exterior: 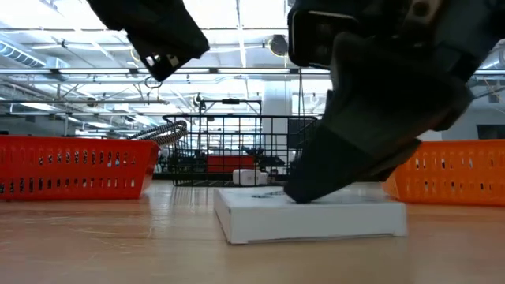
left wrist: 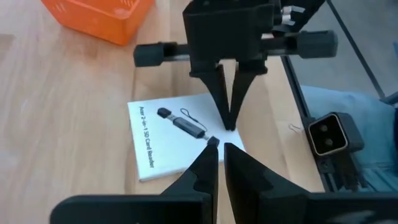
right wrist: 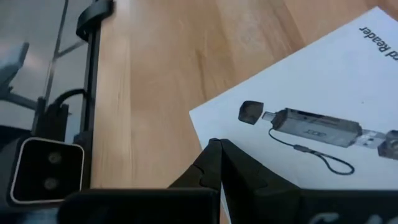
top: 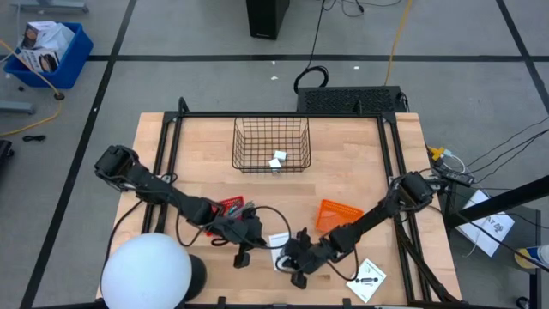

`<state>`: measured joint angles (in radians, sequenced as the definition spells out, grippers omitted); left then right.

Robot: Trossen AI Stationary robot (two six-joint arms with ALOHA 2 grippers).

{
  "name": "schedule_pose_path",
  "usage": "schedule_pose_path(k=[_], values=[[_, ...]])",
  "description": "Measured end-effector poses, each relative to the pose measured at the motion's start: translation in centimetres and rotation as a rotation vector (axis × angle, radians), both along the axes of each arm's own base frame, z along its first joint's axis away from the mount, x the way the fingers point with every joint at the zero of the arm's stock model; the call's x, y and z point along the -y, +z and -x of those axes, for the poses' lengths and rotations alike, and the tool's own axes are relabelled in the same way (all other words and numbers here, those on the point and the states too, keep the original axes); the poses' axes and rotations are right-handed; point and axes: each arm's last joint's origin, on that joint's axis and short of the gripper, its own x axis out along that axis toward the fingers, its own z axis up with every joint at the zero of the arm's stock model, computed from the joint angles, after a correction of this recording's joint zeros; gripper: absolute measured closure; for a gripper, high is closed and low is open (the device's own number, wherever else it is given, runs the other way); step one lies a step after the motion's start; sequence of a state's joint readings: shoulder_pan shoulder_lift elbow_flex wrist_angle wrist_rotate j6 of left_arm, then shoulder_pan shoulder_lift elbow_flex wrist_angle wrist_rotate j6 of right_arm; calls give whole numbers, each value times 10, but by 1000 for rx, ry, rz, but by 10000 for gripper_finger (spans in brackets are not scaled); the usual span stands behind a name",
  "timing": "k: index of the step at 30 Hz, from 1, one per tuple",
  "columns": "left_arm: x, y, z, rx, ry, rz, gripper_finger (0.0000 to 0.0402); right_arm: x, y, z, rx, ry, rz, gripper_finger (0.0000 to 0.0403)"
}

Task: Pick and place items into bin
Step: Put the top card reader box into the orange basket

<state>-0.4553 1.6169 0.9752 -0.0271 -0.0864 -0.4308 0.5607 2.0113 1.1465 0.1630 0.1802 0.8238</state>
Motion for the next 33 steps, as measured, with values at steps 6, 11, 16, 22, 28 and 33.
schedule_pose_path(k=[6,11,16,22,28,33], values=[[10,0,5,10,-32,-24,371,-6,12,0,77,28,112,403],[9,0,4,27,-65,-69,385,0,30,2,115,-27,184,403],[0,0,0,24,-80,-73,392,2,33,5,102,-47,212,403],[-17,0,-8,17,-127,-52,398,6,29,8,61,-89,268,403],[-44,0,-17,3,-97,-18,398,8,30,9,69,-92,317,403],[-66,-3,-23,-25,-75,23,399,6,29,12,60,-42,378,403]])
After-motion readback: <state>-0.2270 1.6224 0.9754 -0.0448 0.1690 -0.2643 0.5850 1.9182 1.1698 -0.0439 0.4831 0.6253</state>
